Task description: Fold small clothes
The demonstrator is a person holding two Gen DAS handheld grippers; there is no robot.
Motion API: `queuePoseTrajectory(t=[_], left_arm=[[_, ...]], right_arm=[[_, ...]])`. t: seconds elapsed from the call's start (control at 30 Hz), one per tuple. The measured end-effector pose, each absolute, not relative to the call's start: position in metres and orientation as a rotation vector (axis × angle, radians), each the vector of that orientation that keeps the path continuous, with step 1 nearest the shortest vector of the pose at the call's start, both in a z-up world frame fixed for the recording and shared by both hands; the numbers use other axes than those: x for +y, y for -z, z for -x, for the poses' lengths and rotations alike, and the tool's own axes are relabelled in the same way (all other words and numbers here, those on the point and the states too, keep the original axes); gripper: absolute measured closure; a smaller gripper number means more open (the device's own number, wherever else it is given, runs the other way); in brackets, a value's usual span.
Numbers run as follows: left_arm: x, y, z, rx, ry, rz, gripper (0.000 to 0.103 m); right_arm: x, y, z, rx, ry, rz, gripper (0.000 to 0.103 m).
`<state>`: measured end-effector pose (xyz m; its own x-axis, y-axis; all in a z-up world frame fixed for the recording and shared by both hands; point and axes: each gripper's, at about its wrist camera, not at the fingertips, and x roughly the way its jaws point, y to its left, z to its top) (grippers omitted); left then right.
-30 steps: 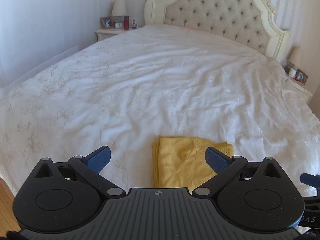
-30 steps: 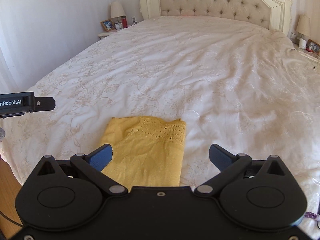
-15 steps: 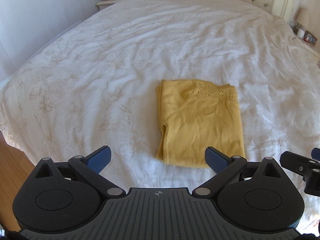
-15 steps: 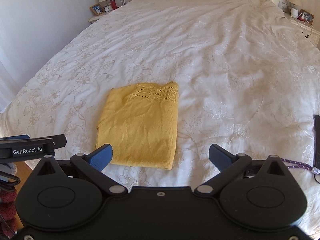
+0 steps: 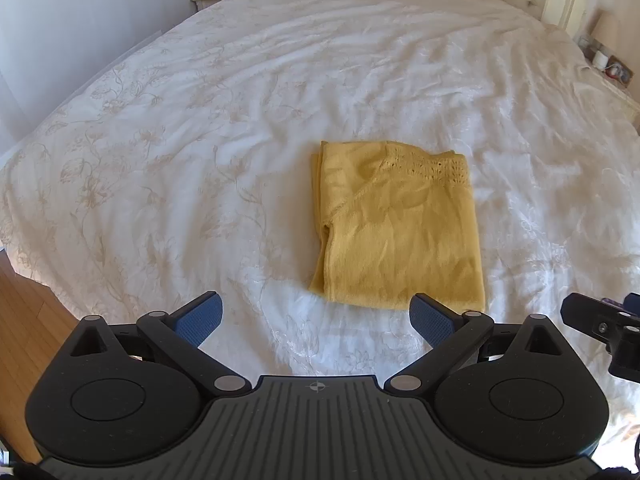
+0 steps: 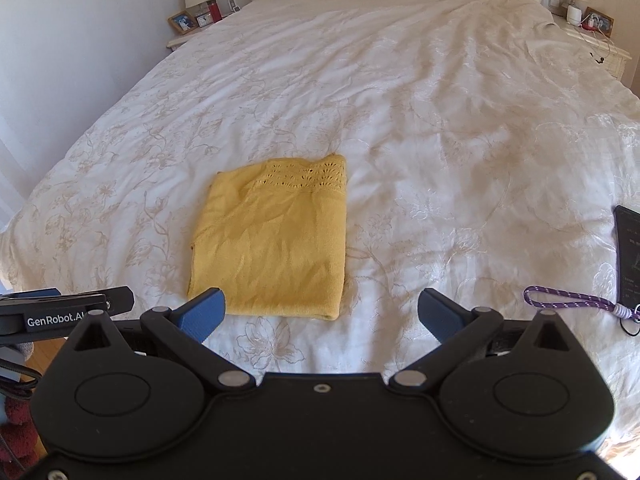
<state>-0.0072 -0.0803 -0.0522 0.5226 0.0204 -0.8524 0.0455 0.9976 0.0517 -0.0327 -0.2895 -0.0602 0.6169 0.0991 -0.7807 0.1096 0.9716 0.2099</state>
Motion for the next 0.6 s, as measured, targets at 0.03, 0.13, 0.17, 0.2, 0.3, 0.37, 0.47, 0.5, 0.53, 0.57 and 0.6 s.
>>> queuePoseTrajectory(t=[0.03, 0.13, 0.17, 0.2, 0.3, 0.37, 0.47, 0.5, 0.53, 0.57, 0.6], left_arm=[[-0.0805, 0.0524, 0.0078, 1.022, 0.017, -0.072, 0.002], [-0.0792, 0.0533, 0.009, 1.028, 0.019, -0.072, 0.002], [-0.0788, 0.0533, 0.0094, 1.029, 0.019, -0.071, 0.002], [-0.0776, 0.0533, 0.0095, 1.031, 0.019, -0.069, 0.002], [-0.0757, 0.0542, 0.0099, 1.034, 0.014, -0.068, 0.002], [-0.0747, 0.0553, 0.0104, 1.038, 0.012, -0.066, 0.002], [-0.0738, 0.0561, 0.0113, 1.041, 0.014, -0.066, 0.002], [-0.0729, 0.0564, 0.0111, 1.042, 0.012, -0.066, 0.002], [-0.0722, 0.0565, 0.0111, 1.042, 0.013, -0.063, 0.002], [-0.0719, 0.0567, 0.0112, 1.044, 0.013, -0.061, 0.002], [-0.071, 0.0571, 0.011, 1.046, 0.015, -0.059, 0.002]], right_arm=[[-0.2893, 0.0604, 0.0329, 0.909, 0.007, -0.249, 0.001], [-0.2895, 0.0606, 0.0334, 0.909, 0.008, -0.252, 0.001], [-0.2896, 0.0608, 0.0334, 0.91, 0.006, -0.251, 0.001], [-0.2874, 0.0605, 0.0342, 0.909, 0.007, -0.253, 0.001], [-0.282, 0.0597, 0.0358, 0.907, 0.01, -0.248, 0.001], [-0.2805, 0.0591, 0.0367, 0.904, 0.012, -0.247, 0.001], [-0.2816, 0.0591, 0.037, 0.904, 0.015, -0.255, 0.001], [-0.2809, 0.0587, 0.0369, 0.904, 0.018, -0.26, 0.001], [-0.2804, 0.0585, 0.037, 0.905, 0.02, -0.262, 0.001], [-0.28, 0.0584, 0.037, 0.906, 0.02, -0.262, 0.001], [-0.2799, 0.0583, 0.0369, 0.906, 0.02, -0.262, 0.001]])
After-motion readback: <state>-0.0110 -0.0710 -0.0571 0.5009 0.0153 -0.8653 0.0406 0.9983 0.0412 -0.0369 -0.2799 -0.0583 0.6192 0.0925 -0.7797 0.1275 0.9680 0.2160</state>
